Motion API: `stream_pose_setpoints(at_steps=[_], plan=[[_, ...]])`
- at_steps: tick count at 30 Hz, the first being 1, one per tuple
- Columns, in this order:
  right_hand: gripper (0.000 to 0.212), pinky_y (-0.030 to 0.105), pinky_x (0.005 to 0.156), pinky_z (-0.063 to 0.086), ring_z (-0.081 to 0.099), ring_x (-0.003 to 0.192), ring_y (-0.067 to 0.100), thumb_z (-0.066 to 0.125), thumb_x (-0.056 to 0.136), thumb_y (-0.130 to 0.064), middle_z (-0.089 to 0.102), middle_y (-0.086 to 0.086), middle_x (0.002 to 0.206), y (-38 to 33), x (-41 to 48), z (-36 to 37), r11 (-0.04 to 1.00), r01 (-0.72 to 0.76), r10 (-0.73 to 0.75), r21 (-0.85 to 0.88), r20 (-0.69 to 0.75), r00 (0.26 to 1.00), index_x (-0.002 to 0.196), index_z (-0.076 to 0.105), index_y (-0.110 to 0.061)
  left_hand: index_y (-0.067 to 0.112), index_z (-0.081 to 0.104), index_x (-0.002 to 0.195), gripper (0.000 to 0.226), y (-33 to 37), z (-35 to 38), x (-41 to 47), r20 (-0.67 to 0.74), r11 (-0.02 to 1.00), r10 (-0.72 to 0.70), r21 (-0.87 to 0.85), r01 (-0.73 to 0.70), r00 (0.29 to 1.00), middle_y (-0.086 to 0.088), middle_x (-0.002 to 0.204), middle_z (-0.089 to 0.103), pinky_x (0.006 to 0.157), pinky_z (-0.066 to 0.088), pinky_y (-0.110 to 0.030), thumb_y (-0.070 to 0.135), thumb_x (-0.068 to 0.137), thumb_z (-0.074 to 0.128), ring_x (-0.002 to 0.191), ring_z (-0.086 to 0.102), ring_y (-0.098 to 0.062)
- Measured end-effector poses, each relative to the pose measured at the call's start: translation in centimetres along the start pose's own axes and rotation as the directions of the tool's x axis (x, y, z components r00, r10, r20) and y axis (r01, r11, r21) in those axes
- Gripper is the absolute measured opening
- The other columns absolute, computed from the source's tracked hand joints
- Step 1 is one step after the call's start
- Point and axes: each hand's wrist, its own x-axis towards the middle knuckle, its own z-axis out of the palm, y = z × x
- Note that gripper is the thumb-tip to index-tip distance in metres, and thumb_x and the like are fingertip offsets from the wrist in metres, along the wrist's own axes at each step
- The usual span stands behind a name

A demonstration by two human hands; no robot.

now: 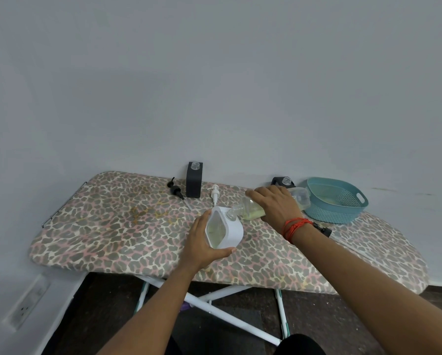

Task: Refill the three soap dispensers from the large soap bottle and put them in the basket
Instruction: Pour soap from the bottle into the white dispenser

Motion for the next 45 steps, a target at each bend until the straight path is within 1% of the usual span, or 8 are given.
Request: stream_pose_setpoints(at_steps=[5,8,12,16,28,35,40,45], plan=[[0.081,0.044,0.086,0.050,0.062,0.094,0.027,0.091,0.056,-0.020,0.067,0.000,0.112,0.00,0.00,0.00,1.000,-0.001,0.001,-0.004,0.004,1.000,0.128,0.053,-0.028,0.026,0.023,0.160,0.128,-0.06,0.02,0.00,0.001,1.000,-0.001,0.005,0.001,1.000,0.008,0.162,0.029,0.115,0.026,-0.031,0.059,0.057,0.093,0.145,0.027,-0.007],[0.082,0.045,0.087,0.050,0.062,0.094,0.028,0.091,0.056,-0.019,0.067,0.000,0.112,-0.01,-0.05,-0.06,1.000,0.001,-0.001,-0.001,0.005,1.000,0.128,0.053,-0.027,0.026,0.023,0.160,0.128,-0.05,0.00,0.03,0.002,1.000,-0.003,0.006,0.003,1.000,0.008,0.162,0.029,0.114,0.025,-0.029,0.059,0.057,0.093,0.142,0.025,-0.002],[0.081,0.044,0.086,0.050,0.062,0.094,0.028,0.091,0.056,-0.017,0.067,0.000,0.112,-0.02,0.00,-0.03,1.000,-0.003,0.003,0.004,0.000,1.000,0.127,0.054,-0.027,0.026,0.024,0.160,0.129,-0.07,0.00,0.01,0.002,1.000,-0.002,0.002,0.002,1.000,0.008,0.162,0.030,0.115,0.028,-0.032,0.062,0.056,0.091,0.144,0.029,-0.007],[0.080,0.044,0.087,0.049,0.062,0.094,0.027,0.090,0.056,-0.018,0.067,-0.001,0.112,-0.01,-0.02,0.13,1.000,-0.004,0.004,0.010,-0.003,1.000,0.127,0.054,-0.028,0.025,0.025,0.159,0.126,0.11,-0.07,-0.03,-0.004,1.000,0.012,-0.006,-0.012,1.000,0.009,0.160,0.031,0.112,0.027,-0.027,0.054,0.058,0.094,0.138,0.026,0.002],[0.083,0.045,0.088,0.049,0.062,0.096,0.028,0.091,0.056,-0.017,0.067,0.001,0.113,-0.07,-0.10,-0.10,1.000,-0.003,0.003,0.012,-0.002,1.000,0.128,0.053,-0.027,0.025,0.023,0.159,0.126,0.24,-0.13,-0.07,0.000,1.000,0.012,-0.001,-0.012,1.000,0.008,0.160,0.031,0.111,0.025,-0.027,0.053,0.059,0.095,0.136,0.025,0.001],[0.083,0.044,0.085,0.050,0.062,0.093,0.028,0.092,0.053,-0.016,0.067,0.001,0.110,-0.11,-0.20,-0.17,1.000,-0.002,0.002,0.012,-0.009,1.000,0.127,0.054,-0.027,0.025,0.024,0.159,0.127,0.06,-0.04,-0.03,0.000,1.000,0.008,-0.003,-0.008,1.000,0.008,0.160,0.031,0.114,0.030,-0.032,0.055,0.058,0.094,0.142,0.031,-0.007],[0.083,0.044,0.085,0.051,0.062,0.091,0.027,0.092,0.053,-0.016,0.067,0.000,0.109,-0.20,-0.10,-0.17,1.000,-0.006,0.006,0.010,-0.013,1.000,0.126,0.054,-0.027,0.026,0.024,0.159,0.127,0.03,0.03,-0.05,-0.001,1.000,0.007,-0.009,-0.007,1.000,0.008,0.160,0.031,0.112,0.028,-0.029,0.057,0.058,0.093,0.141,0.030,-0.005],[0.082,0.045,0.085,0.050,0.062,0.092,0.028,0.091,0.054,-0.016,0.067,0.000,0.109,-0.21,-0.14,-0.21,1.000,-0.005,0.005,0.012,-0.013,1.000,0.126,0.054,-0.027,0.027,0.023,0.159,0.128,-0.03,0.03,-0.02,0.007,1.000,-0.001,-0.006,0.001,1.000,0.009,0.161,0.030,0.112,0.028,-0.029,0.061,0.057,0.092,0.144,0.030,-0.009]])
